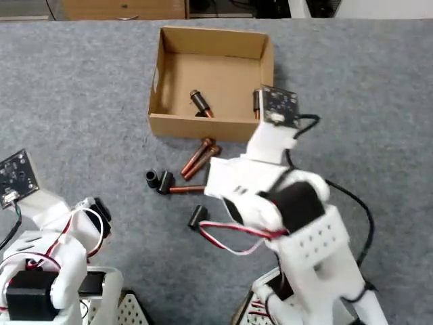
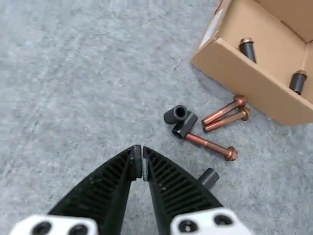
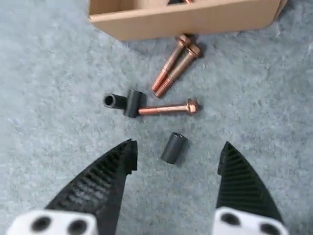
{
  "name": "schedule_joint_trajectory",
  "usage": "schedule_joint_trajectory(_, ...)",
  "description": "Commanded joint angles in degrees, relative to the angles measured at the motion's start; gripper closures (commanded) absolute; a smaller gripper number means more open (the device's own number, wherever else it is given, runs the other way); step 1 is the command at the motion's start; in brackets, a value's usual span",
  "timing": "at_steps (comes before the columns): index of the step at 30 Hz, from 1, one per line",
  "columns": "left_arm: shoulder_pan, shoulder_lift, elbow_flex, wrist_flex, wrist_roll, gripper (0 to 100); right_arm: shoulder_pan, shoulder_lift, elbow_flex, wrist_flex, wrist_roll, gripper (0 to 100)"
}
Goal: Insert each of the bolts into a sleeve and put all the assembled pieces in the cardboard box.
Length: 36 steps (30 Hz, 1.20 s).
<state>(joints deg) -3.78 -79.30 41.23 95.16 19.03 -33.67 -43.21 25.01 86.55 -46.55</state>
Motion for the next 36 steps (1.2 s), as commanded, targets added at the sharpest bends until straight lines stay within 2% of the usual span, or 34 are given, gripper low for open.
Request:
schedule_joint_trajectory(1,-0.8,0.2,-0.3,0.6,0.2,98,0.0,4.3,-0.9,-1.1,-2.3,74.1)
schedule_joint_trajectory(10,-0.8,0.2,-0.4,0.6,0.4,98,-2.2,14.3,-2.9,-5.1,-11.5,74.1)
schedule_joint_trajectory(21,-0.8,0.2,-0.1,0.4,0.4,98,-3.9,23.3,16.2,-30.2,-13.8,74.1)
schedule_joint_trajectory(25,-0.8,0.2,-0.1,0.3,0.4,98,-4.0,23.6,18.9,-31.3,-13.8,74.1)
schedule_joint_trajectory(32,-0.7,0.2,-0.1,-3.1,0.1,98,-10.0,23.7,21.8,-31.3,-14.0,74.1)
schedule_joint_trajectory(36,-0.7,0.2,-0.1,-6.2,0.1,98,-12.9,23.8,23.5,-34.8,-17.9,74.1)
